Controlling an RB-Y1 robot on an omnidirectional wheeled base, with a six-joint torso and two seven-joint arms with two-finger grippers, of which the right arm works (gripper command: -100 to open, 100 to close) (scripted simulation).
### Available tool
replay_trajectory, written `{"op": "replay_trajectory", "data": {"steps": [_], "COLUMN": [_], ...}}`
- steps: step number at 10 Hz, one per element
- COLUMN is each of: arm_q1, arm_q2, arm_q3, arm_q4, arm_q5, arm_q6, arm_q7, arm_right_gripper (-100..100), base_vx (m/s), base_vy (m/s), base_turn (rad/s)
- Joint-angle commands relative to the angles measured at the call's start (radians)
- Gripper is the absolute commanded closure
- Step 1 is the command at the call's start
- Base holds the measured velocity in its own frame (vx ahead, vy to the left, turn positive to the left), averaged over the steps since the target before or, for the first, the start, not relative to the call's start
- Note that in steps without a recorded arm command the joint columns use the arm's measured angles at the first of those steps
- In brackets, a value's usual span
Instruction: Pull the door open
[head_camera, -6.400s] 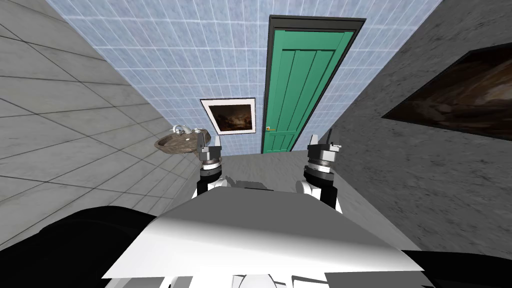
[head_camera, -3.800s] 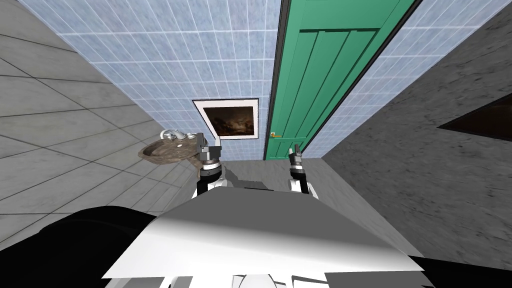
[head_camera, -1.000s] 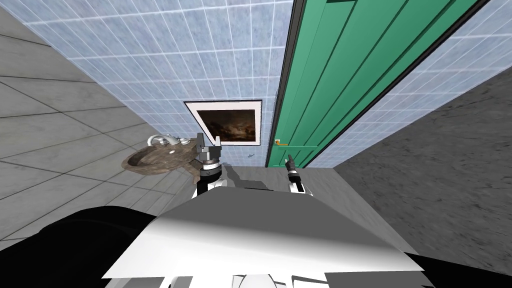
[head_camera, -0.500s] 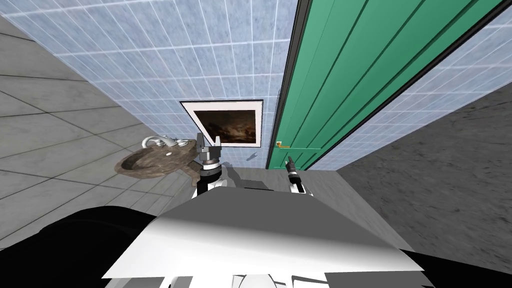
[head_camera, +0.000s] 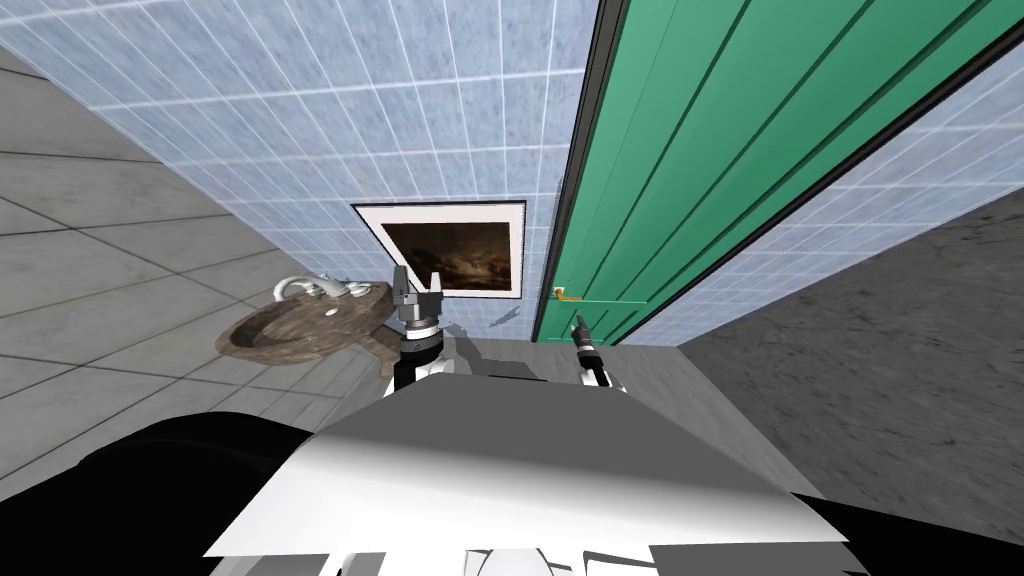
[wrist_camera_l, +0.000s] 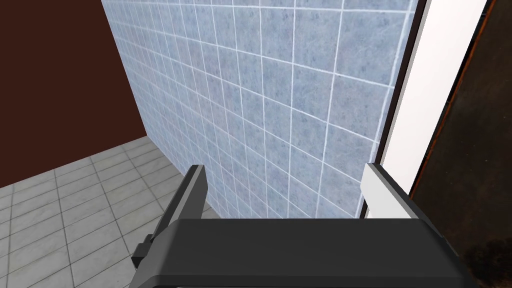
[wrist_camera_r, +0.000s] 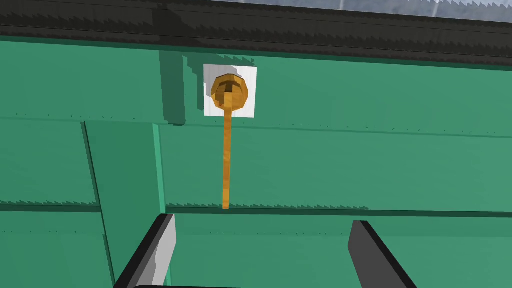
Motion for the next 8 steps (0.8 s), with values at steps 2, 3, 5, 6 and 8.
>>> {"op": "replay_trajectory", "data": {"steps": [2,3,5,6,8], "arm_q1": [-0.022,-0.031,-0.038,-0.035,-0.027], "arm_q2": [-0.007,-0.010,-0.011,-0.021,-0.036], "arm_q3": [-0.002,-0.002,-0.003,-0.027,-0.062], "arm_q4": [0.062,0.090,0.103,0.120,0.139], "arm_q5": [0.001,0.002,0.002,-0.014,-0.037], "arm_q6": [-0.014,-0.020,-0.025,-0.034,-0.045], "arm_q7": [-0.013,-0.019,-0.019,-0.017,-0.013], "arm_right_gripper": [-100,-100,-100,-100,-100], "base_vx": [0.089,0.147,0.095,0.093,0.135], "base_vy": [-0.006,-0.005,-0.002,0.023,0.003], "base_turn": [0.018,0.022,0.008,0.312,0.295]}}
